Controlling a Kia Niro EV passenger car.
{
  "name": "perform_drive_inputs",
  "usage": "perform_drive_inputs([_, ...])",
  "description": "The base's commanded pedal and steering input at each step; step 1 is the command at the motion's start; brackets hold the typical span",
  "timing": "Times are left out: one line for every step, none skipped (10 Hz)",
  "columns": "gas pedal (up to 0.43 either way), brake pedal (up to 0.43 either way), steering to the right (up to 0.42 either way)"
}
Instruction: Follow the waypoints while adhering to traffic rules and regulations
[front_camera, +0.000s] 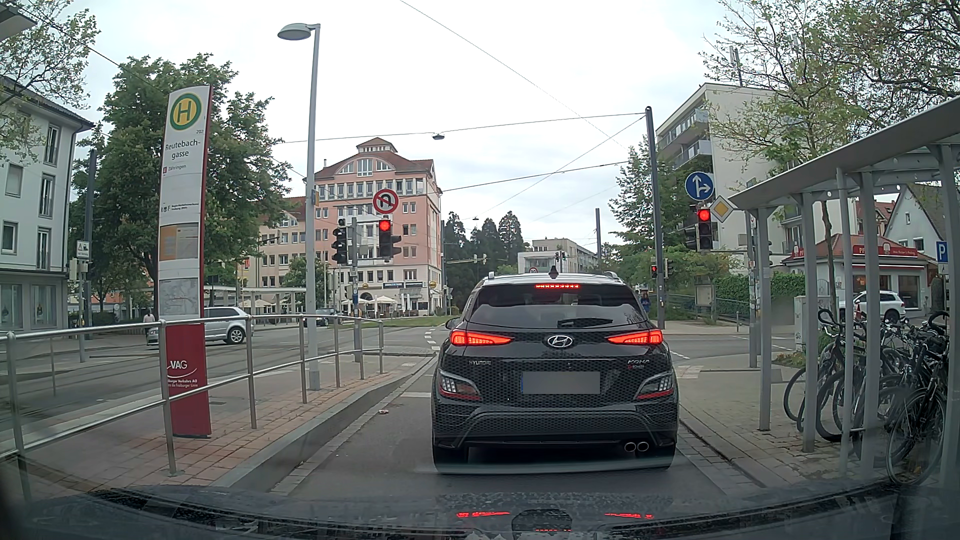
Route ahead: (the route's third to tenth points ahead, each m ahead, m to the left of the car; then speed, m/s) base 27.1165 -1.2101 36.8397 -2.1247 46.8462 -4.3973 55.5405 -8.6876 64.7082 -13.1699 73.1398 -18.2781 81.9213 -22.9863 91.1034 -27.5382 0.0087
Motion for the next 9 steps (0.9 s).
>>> perform_drive_inputs([0.0,0.165,-0.002])
perform_drive_inputs([0.0,0.165,-0.002])
perform_drive_inputs([0.0,0.165,-0.002])
perform_drive_inputs([0.0,0.171,-0.002])
perform_drive_inputs([0.0,0.165,-0.001])
perform_drive_inputs([0.0,0.171,-0.001])
perform_drive_inputs([0.0,0.171,-0.001])
perform_drive_inputs([0.0,0.171,-0.002])
perform_drive_inputs([0.0,0.171,-0.002])
